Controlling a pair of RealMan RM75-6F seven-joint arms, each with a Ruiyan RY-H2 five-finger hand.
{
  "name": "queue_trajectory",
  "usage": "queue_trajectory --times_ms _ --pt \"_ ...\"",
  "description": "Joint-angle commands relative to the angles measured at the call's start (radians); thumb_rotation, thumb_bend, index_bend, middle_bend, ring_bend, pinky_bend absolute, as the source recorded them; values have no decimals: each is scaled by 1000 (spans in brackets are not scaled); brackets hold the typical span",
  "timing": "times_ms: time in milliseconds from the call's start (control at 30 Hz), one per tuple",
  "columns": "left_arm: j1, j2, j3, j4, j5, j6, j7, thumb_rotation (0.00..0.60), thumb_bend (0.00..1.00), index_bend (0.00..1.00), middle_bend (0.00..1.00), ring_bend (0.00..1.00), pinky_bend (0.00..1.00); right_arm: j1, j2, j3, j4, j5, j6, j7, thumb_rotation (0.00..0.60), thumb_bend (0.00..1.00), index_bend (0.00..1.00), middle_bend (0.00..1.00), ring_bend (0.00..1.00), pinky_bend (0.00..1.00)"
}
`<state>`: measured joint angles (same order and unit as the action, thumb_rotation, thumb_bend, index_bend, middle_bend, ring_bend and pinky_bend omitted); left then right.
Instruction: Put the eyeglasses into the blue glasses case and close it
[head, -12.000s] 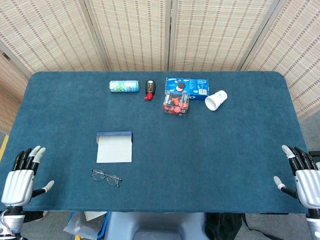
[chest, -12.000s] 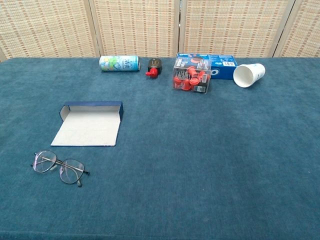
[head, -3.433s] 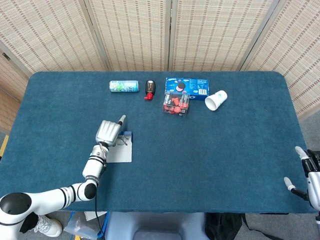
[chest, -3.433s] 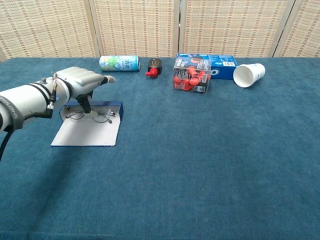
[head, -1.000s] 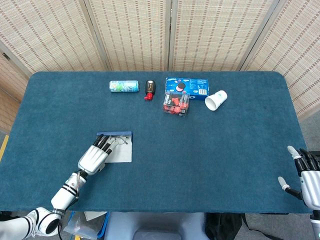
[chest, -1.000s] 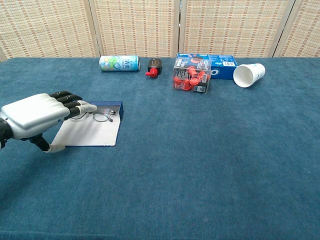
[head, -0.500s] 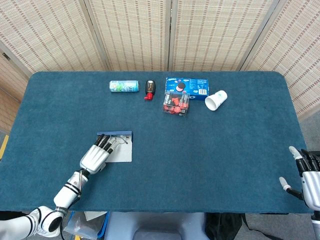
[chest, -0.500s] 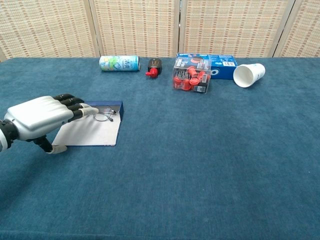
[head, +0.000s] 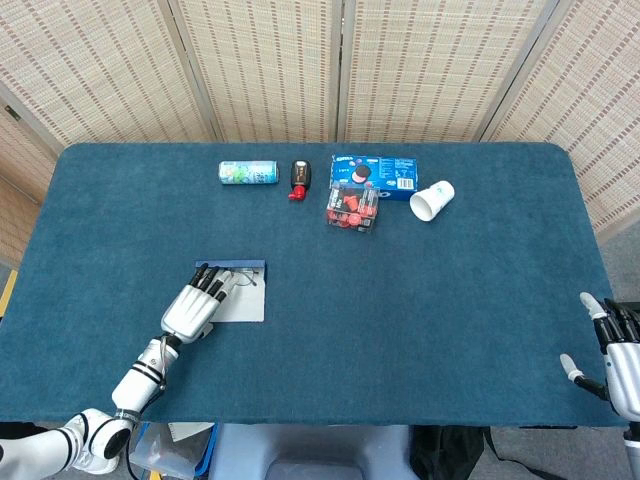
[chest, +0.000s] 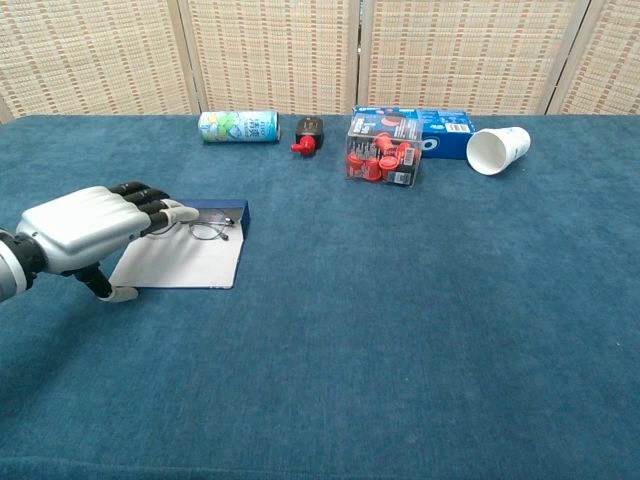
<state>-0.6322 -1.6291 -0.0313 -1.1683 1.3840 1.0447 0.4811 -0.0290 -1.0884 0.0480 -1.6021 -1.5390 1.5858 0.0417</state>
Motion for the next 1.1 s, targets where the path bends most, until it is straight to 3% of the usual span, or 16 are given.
queue_trajectory --times_ms 33,833,1100 --pt "1 -6 -8 7 -1 4 -15 600 242 0 0 0 0 -1 0 0 0 1 1 0 600 263 56 153 91 107" --pt "-15 -52 -83 88 -23 23 -118 600 242 0 0 0 0 -6 0 1 -3 4 7 -3 600 261 56 152 91 107" --pt "-38 -80 -131 125 -51 17 -168 600 242 0 0 0 0 -5 1 3 -4 6 4 -2 600 261 56 153 91 107"
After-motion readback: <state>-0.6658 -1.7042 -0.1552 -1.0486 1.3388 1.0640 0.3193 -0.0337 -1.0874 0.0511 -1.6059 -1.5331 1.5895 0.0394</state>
